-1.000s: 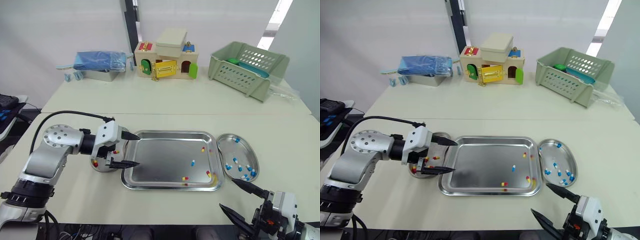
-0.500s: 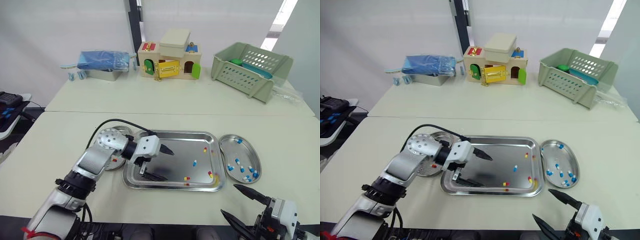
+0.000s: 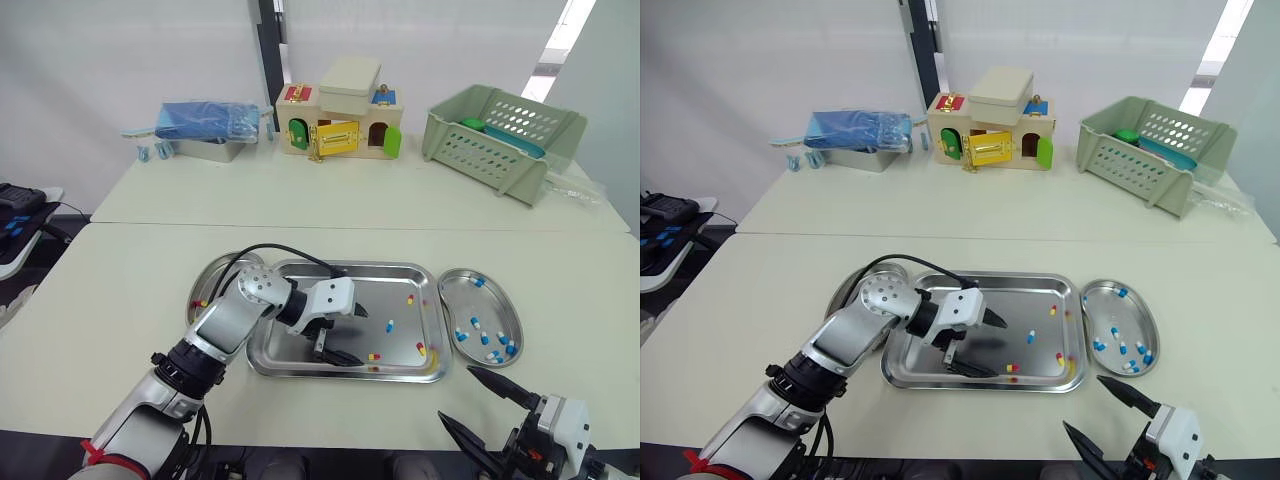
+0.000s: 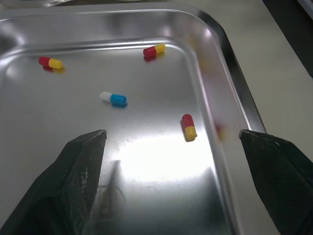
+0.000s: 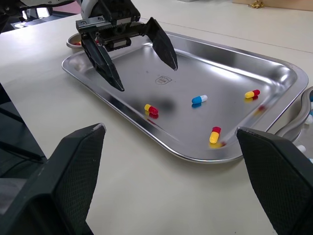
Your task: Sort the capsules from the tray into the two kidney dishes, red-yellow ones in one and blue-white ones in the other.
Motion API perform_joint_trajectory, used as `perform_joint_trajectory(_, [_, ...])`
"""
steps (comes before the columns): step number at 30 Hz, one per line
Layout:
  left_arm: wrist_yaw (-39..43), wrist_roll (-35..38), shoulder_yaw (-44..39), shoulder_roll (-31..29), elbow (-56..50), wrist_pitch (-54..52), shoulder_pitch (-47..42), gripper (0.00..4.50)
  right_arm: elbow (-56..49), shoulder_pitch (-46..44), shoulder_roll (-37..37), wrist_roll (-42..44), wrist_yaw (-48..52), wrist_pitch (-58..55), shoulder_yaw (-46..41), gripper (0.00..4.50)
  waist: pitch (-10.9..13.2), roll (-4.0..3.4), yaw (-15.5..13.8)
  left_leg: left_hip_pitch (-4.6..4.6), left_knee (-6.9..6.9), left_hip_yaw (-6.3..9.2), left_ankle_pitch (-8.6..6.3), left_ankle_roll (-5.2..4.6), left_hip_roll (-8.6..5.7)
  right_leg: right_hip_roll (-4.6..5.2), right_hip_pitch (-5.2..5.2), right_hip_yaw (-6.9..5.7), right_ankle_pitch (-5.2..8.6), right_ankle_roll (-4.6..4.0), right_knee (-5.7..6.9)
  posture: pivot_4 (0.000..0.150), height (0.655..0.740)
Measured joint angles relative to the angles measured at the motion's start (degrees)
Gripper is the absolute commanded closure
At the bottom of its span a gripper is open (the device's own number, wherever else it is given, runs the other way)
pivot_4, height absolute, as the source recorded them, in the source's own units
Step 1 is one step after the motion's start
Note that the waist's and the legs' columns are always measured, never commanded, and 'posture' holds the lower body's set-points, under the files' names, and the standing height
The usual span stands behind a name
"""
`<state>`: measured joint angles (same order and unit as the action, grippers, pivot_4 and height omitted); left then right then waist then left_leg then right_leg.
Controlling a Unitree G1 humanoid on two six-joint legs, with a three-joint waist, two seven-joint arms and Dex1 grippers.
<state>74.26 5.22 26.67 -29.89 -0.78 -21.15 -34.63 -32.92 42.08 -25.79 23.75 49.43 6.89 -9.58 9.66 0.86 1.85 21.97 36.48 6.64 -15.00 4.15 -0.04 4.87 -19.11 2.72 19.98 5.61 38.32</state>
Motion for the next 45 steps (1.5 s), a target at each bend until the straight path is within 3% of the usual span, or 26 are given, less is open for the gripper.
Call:
perform_joint_trajectory(11, [-6.12,-4.56,3.27,2.58,-1.03,-2.75,0.17,0.00,0.19,0.53,0.04,0.01,-0.80,0.98,0.20,0.01,0.00,0.00,-0.05,0.01,0.04,0.01,0.00,0.00,-0.02,0.00,0.00,0.00,0.00,0.00,0.03,0.150,0.7400])
perform_joint_trajectory(37, [-8.75,-9.03,5.55,3.87,-0.83,-1.97,-0.73,0.00,2.93,0.59,0.08,-0.02,-0.92,3.37,0.91,0.01,-0.03,-0.02,-0.04,0.01,0.19,0.01,0.00,-0.01,-0.04,0.01,0.00,0.02,0.01,0.01,0.19,0.150,0.7400])
perform_joint_trajectory(42, [-8.60,-9.42,6.43,4.05,-0.89,-0.73,-0.72,1.22,3.07,0.60,0.35,-0.02,-1.03,3.88,1.31,0.00,-0.06,-0.05,-0.05,0.01,0.21,0.02,-0.01,-0.01,-0.05,0.02,0.01,0.02,0.01,0.01,0.20,0.150,0.7400])
perform_joint_trajectory(45, [-8.65,-9.95,6.73,4.23,-0.88,0.19,-0.73,1.22,3.24,0.60,0.56,-0.02,-1.08,3.93,1.57,0.00,-0.07,-0.05,-0.05,0.01,0.23,0.02,-0.01,-0.01,-0.05,0.02,0.01,0.02,0.01,0.01,0.22,0.150,0.7400])
